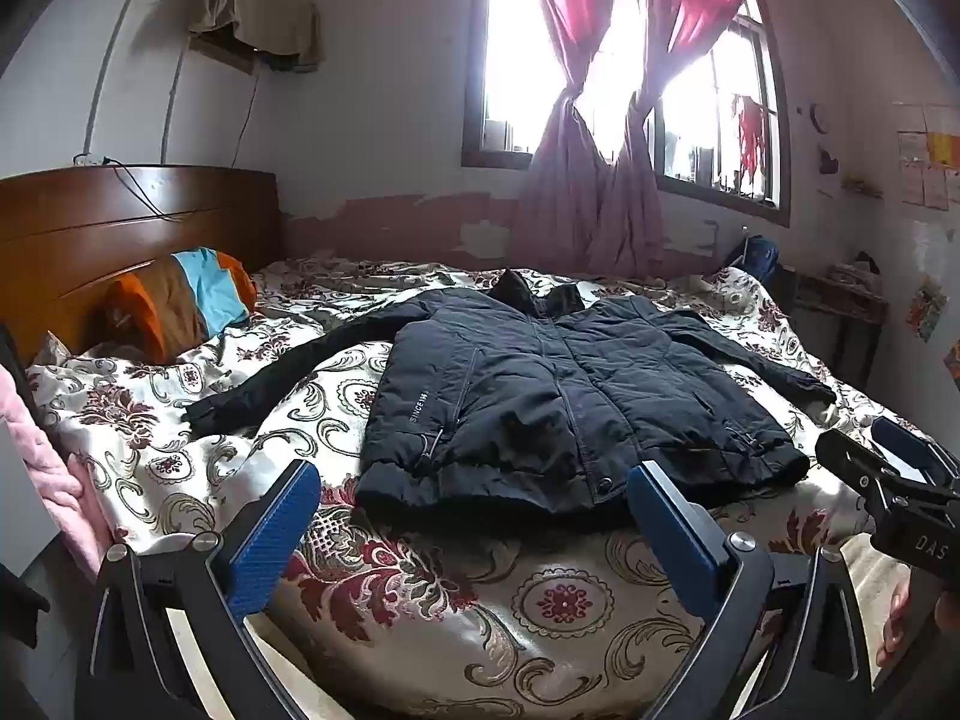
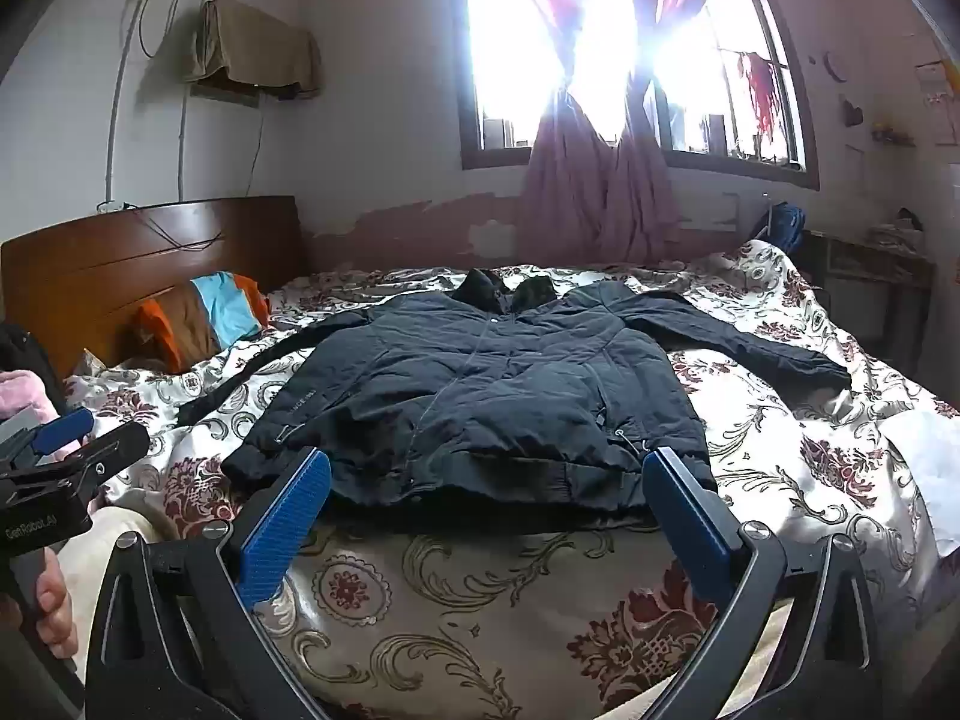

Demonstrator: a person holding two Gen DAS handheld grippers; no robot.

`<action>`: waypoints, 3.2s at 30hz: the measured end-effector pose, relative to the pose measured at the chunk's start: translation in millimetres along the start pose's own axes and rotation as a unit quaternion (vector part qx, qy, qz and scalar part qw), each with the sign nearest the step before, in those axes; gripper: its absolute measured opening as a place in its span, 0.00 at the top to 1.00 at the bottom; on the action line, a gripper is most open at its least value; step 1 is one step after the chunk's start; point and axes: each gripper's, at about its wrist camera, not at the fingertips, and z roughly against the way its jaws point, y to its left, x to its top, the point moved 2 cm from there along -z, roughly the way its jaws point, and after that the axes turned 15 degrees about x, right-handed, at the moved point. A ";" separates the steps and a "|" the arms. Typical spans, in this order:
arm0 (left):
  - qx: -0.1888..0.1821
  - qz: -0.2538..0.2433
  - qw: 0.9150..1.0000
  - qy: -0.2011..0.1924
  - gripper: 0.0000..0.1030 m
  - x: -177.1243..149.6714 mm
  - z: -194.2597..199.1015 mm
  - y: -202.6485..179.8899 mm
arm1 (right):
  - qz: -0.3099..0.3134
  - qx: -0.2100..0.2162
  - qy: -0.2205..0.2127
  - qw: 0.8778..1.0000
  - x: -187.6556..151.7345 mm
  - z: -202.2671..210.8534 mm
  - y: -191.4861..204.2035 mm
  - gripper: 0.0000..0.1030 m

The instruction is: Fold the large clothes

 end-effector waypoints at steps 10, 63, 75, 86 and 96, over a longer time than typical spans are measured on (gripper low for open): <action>-0.003 0.001 1.000 -0.001 0.00 0.0 0.6 0.2 | -0.001 0.000 0.000 1.000 -0.2 -0.1 0.2 0.01; -0.011 -0.002 1.000 -0.003 0.00 1.1 3.6 -3.0 | -0.004 0.001 0.002 1.000 -1.8 -1.6 0.8 0.01; -0.010 -0.002 1.000 -0.004 0.00 1.0 3.7 -3.1 | -0.005 0.001 0.003 1.000 -2.4 -1.4 1.4 0.01; -0.010 -0.002 1.000 -0.004 0.00 0.9 3.7 -3.1 | -0.005 0.001 0.003 1.000 -2.4 -1.3 1.3 0.01; -0.009 -0.002 1.000 -0.003 0.00 0.7 4.5 -3.0 | -0.007 0.000 0.008 1.000 -1.3 -1.1 2.8 0.01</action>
